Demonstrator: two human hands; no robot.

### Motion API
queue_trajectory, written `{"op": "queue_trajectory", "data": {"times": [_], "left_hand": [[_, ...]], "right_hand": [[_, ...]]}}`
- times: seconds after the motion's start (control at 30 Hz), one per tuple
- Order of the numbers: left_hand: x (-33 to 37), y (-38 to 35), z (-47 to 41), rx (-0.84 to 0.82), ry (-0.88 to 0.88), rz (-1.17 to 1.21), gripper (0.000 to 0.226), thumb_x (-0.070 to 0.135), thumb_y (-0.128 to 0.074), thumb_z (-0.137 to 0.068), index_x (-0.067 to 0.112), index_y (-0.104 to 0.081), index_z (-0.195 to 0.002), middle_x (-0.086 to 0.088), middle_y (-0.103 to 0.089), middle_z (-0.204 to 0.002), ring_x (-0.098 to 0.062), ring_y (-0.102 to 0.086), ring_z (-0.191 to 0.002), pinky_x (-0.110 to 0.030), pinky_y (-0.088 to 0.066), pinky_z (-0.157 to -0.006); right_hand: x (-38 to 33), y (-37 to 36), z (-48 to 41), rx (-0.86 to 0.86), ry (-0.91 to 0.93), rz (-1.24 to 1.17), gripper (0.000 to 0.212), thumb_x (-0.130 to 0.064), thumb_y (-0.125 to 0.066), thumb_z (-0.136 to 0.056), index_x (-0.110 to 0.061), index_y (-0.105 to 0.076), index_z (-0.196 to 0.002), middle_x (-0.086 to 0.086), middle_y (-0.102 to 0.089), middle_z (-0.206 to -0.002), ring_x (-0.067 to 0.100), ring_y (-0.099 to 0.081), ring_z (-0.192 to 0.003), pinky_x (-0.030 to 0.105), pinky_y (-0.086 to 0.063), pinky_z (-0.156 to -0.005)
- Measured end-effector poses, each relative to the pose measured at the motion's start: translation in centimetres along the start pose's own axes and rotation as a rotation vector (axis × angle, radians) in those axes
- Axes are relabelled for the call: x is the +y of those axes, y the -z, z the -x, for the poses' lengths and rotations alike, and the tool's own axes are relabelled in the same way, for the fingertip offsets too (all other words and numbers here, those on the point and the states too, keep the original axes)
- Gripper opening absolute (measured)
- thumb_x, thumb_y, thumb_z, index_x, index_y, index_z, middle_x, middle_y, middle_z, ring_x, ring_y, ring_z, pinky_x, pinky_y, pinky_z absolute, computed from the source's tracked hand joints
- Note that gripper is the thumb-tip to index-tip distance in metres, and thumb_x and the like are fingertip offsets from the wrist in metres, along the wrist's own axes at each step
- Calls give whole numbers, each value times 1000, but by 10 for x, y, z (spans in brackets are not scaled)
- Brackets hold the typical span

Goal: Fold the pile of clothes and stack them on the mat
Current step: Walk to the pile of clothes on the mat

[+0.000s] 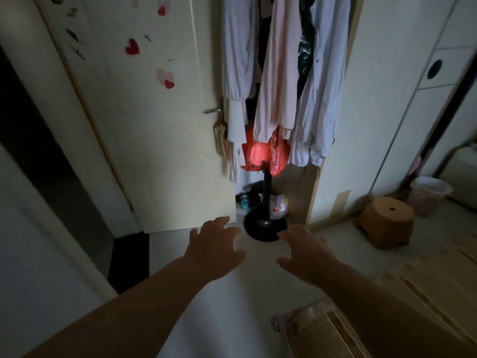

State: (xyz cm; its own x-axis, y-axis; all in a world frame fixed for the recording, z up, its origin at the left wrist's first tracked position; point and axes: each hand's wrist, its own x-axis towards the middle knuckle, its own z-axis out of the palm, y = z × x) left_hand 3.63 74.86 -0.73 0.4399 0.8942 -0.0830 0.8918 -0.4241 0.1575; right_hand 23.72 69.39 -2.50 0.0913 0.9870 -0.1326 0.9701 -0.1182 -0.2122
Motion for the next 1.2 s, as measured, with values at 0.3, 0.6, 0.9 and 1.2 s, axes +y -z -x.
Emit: {"op": "queue_trajectory", "data": {"times": [0.3, 0.6, 0.9, 1.2], "left_hand": [[16, 14, -162, 24, -99, 7, 62, 55, -48, -88, 37, -30, -145, 3, -17, -158, -21, -17, -144, -47, -17, -115], [23, 11, -334, -128, -409, 140, 65, 44, -53, -88, 32, -30, -147, 5, -30, -153, -16, -30, -139, -38, -27, -113], [60, -4, -484, -339, -689, 25, 49, 39, -58, -84, 29, -49, -131, 3, -48, -137, -17, -46, -125, -27, -39, -94], [216, -42, -572, -432, -957, -157, 59, 57, -49, -73, 33, -46, -128, 4, -47, -133, -21, -47, -125, -39, -43, -99]], "right_hand": [[52, 50, -124, -2, -49, 48, 68, -55, -57, -84, -33, -32, -143, 0, -29, -151, 21, -41, -130, 44, -36, -107], [112, 63, -238, 35, -260, 95, 64, -53, -55, -86, -34, -31, -142, -1, -30, -152, 22, -39, -134, 45, -35, -105], [174, 50, -315, 4, -546, -113, 62, -55, -56, -85, -37, -35, -140, -7, -31, -151, 14, -35, -135, 45, -31, -109], [310, 59, -306, 52, -834, -213, 61, -57, -56, -84, -37, -39, -139, -7, -39, -144, 17, -43, -130, 42, -34, -106]]}}
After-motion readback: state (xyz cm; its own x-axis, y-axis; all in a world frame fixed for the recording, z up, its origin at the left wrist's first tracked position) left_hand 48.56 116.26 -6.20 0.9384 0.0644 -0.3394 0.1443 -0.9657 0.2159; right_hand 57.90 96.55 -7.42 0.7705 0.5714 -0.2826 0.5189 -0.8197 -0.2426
